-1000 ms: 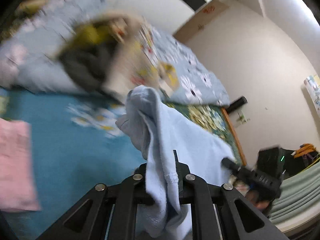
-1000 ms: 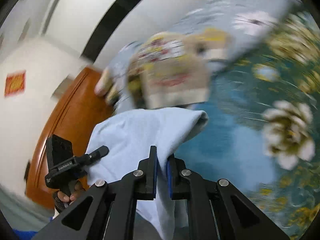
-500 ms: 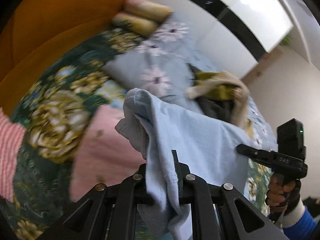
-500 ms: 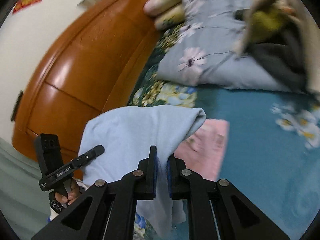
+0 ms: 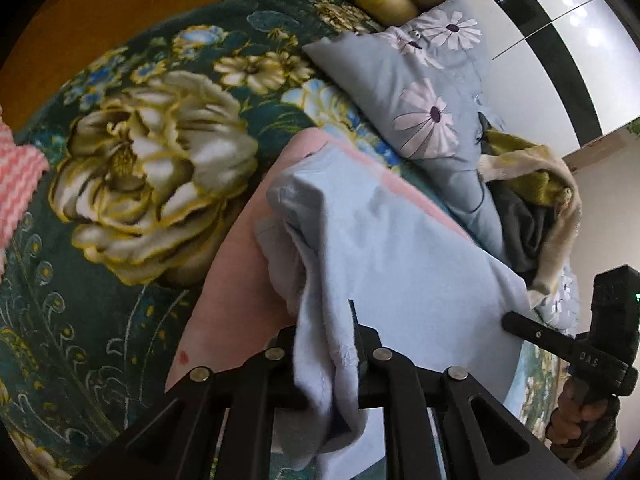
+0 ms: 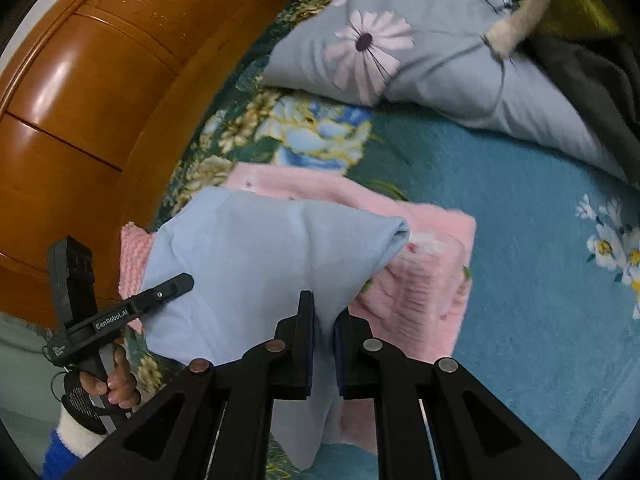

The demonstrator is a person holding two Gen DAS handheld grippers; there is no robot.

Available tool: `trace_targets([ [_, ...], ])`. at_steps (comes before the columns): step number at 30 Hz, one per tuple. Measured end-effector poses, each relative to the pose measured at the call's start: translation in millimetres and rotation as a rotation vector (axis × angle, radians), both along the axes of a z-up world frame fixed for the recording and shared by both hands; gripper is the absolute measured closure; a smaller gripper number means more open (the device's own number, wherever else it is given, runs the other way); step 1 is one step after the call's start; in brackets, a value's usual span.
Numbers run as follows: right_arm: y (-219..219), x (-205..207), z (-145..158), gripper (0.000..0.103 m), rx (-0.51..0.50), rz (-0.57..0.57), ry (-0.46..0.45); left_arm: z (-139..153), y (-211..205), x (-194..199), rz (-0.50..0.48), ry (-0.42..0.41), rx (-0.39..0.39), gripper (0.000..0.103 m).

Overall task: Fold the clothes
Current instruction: 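Carry the folded t-shirt with the left gripper and lower it onto the pink towel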

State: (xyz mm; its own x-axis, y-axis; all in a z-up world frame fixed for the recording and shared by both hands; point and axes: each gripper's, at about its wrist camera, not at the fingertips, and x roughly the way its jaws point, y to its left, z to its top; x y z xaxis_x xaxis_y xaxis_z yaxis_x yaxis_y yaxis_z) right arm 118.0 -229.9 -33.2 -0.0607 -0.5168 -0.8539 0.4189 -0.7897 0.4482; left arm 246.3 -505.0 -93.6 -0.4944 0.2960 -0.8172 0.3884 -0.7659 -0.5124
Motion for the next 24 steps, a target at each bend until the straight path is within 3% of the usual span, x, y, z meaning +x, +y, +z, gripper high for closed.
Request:
trace_targets([
  [4, 19, 5, -10, 0.093, 0.034, -0.029, -0.001, 0, -7, 8, 0.041, 0.01, 0.029, 0.08],
  [8, 39, 12, -3, 0.093, 0.046, -0.075, 0.029, 21, -7, 27, 0.11, 0.021, -0.111, 0.063],
  [13, 36, 43, 21, 0.093, -0.071, -0.045, 0.106, 40, 11, 37, 0.115, 0.071, -0.244, 0.057],
  [15, 25, 53, 17, 0.093, -0.105, -0.019, 0.089, 34, 22, 34, 0.079, 0.059, -0.261, 0.054],
  [18, 4, 62, -6, 0.093, -0.05, 0.032, 0.044, 14, 32, 26, 0.053, -0.014, -0.267, 0.053],
  [20, 5, 65, -15, 0.093, -0.026, 0.007, 0.022, 11, 35, 27, 0.08, -0.04, -0.292, 0.053],
  [24, 20, 80, -9, 0.093, -0.05, -0.049, 0.059, 23, 59, 50, 0.127, 0.039, -0.311, 0.053],
])
